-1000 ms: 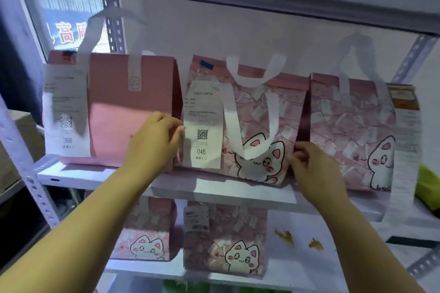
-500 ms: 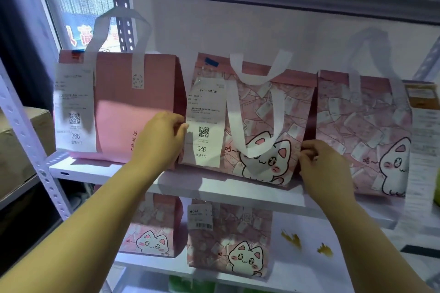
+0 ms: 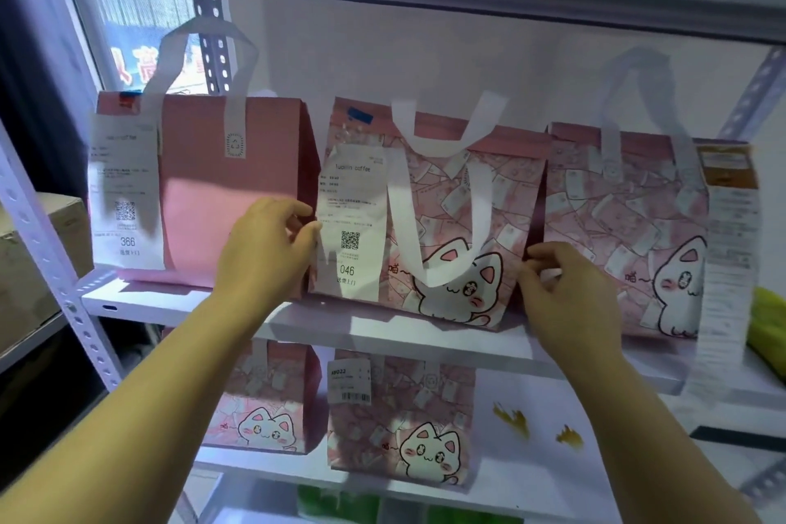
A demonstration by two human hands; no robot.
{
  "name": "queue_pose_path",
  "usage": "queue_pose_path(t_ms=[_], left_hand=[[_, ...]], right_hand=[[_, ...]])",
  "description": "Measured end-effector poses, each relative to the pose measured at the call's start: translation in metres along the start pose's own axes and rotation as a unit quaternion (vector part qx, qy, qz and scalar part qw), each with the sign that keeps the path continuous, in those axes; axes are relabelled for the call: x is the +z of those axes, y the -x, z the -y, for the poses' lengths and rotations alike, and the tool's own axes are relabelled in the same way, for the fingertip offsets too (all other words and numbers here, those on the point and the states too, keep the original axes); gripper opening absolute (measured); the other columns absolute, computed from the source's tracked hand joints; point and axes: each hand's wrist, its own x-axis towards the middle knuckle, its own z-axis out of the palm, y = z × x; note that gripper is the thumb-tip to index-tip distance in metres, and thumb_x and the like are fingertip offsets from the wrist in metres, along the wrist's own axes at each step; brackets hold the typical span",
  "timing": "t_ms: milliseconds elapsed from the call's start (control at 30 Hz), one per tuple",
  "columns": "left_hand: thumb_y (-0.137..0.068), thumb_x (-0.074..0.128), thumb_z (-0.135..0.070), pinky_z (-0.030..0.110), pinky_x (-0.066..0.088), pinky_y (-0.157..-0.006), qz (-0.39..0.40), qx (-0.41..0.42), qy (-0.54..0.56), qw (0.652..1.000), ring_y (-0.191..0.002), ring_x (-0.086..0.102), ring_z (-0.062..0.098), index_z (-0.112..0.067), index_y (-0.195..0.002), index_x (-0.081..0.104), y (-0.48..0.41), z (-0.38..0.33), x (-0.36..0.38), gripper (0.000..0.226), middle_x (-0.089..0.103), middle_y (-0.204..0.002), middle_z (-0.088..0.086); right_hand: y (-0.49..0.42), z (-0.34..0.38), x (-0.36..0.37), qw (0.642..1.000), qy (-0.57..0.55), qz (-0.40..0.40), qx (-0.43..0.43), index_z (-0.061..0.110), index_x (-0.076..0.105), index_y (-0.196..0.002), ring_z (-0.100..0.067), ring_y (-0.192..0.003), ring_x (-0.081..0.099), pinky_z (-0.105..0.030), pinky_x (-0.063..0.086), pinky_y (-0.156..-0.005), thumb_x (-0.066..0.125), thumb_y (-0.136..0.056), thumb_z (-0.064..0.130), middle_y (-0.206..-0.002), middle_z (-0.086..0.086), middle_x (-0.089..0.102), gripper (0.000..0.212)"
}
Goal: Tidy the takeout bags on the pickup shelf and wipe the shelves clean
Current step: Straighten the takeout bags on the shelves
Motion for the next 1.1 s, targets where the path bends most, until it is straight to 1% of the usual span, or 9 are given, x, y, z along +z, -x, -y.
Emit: queue_pose_path(t_ms=[67, 167, 267, 333, 467, 633, 767, 900, 1100], left_hand=[[-0.087, 0.059, -0.029, 0.030, 0.039, -0.066, 0.005, 0.011, 0.004, 1.000, -0.070, 0.052, 0.012, -0.019, -0.095, 0.066, 0.004, -0.003, -0.003, 0.015, 0.054, -0.079, -0.011], [-0.087, 0.059, -0.032, 0.030, 0.041, -0.063, 0.023, 0.050, 0.001, 0.999, -0.068, 0.052, 0.011, -0.018, -0.095, 0.066, 0.011, -0.011, -0.007, 0.018, 0.057, -0.080, -0.006], [-0.087, 0.060, -0.033, 0.021, 0.034, -0.055, 0.044, 0.081, 0.020, 0.996, -0.062, 0.050, 0.002, -0.020, -0.091, 0.067, 0.018, -0.022, -0.008, 0.016, 0.054, -0.076, -0.009], [-0.086, 0.059, -0.034, 0.019, 0.036, -0.055, 0.074, 0.095, 0.034, 0.992, -0.061, 0.051, 0.002, -0.023, -0.088, 0.067, 0.022, -0.031, -0.007, 0.014, 0.054, -0.077, -0.011], [-0.086, 0.057, -0.040, 0.026, 0.043, -0.057, 0.127, 0.126, 0.053, 0.982, -0.061, 0.053, 0.001, -0.029, -0.082, 0.065, 0.033, -0.049, 0.000, 0.013, 0.057, -0.077, -0.015], [-0.086, 0.057, -0.039, 0.019, 0.040, -0.056, 0.170, 0.144, 0.083, 0.971, -0.065, 0.052, -0.001, -0.028, -0.079, 0.066, 0.051, -0.073, 0.021, 0.015, 0.057, -0.075, -0.017], [-0.087, 0.057, -0.039, 0.022, 0.044, -0.058, 0.199, 0.167, 0.088, 0.962, -0.068, 0.053, -0.001, -0.029, -0.084, 0.067, 0.060, -0.099, 0.043, 0.014, 0.059, -0.078, -0.015], [-0.086, 0.055, -0.040, 0.018, 0.039, -0.058, 0.195, 0.181, 0.088, 0.960, -0.071, 0.051, -0.003, -0.030, -0.085, 0.065, 0.063, -0.129, 0.070, 0.014, 0.056, -0.079, -0.018], [-0.085, 0.063, -0.034, 0.027, 0.036, -0.061, 0.127, 0.124, 0.050, 0.983, -0.071, 0.047, 0.015, -0.017, -0.096, 0.064, 0.064, -0.165, 0.113, 0.021, 0.052, -0.083, -0.006]], right_hand=[[0.003, 0.001, -0.006, 1.000, 0.004, -0.007, -0.007, 0.021, 0.062, -0.103, -0.013, -0.074, 0.057, -0.023, 0.038, -0.060, 0.062, -0.086, 0.029, -0.081, 0.013, 0.062, 0.019], [0.010, 0.001, -0.017, 1.000, 0.008, -0.005, -0.005, 0.023, 0.063, -0.097, -0.013, -0.073, 0.058, -0.027, 0.043, -0.063, 0.061, -0.086, 0.032, -0.081, 0.012, 0.063, 0.014], [0.020, -0.002, -0.033, 1.000, 0.028, -0.008, -0.002, 0.023, 0.063, -0.094, -0.004, -0.066, 0.054, -0.027, 0.042, -0.060, 0.061, -0.085, 0.032, -0.077, 0.015, 0.060, 0.013], [0.028, -0.007, -0.045, 0.999, 0.042, -0.003, 0.019, 0.024, 0.062, -0.094, 0.000, -0.067, 0.053, -0.023, 0.041, -0.057, 0.061, -0.085, 0.031, -0.078, 0.017, 0.059, 0.011], [0.041, -0.022, -0.069, 0.994, 0.081, 0.005, 0.067, 0.028, 0.061, -0.089, -0.009, -0.072, 0.056, -0.026, 0.040, -0.059, 0.060, -0.084, 0.035, -0.074, 0.019, 0.057, 0.009], [0.053, -0.049, -0.096, 0.988, 0.107, -0.003, 0.108, 0.029, 0.058, -0.084, -0.017, -0.075, 0.059, -0.035, 0.051, -0.066, 0.062, -0.083, 0.038, -0.076, 0.016, 0.060, 0.010], [0.051, -0.076, -0.117, 0.982, 0.134, 0.002, 0.131, 0.026, 0.058, -0.087, -0.014, -0.073, 0.058, -0.029, 0.046, -0.059, 0.061, -0.084, 0.040, -0.079, 0.015, 0.061, 0.014], [0.036, -0.109, -0.136, 0.978, 0.159, 0.001, 0.134, 0.023, 0.061, -0.096, -0.009, -0.071, 0.056, -0.022, 0.036, -0.053, 0.061, -0.085, 0.041, -0.079, 0.014, 0.061, 0.021], [-0.005, -0.158, -0.153, 0.978, 0.164, 0.029, 0.122, 0.017, 0.057, -0.107, -0.014, -0.073, 0.049, -0.028, 0.035, -0.061, 0.059, -0.086, 0.040, -0.089, 0.007, 0.059, 0.031]])
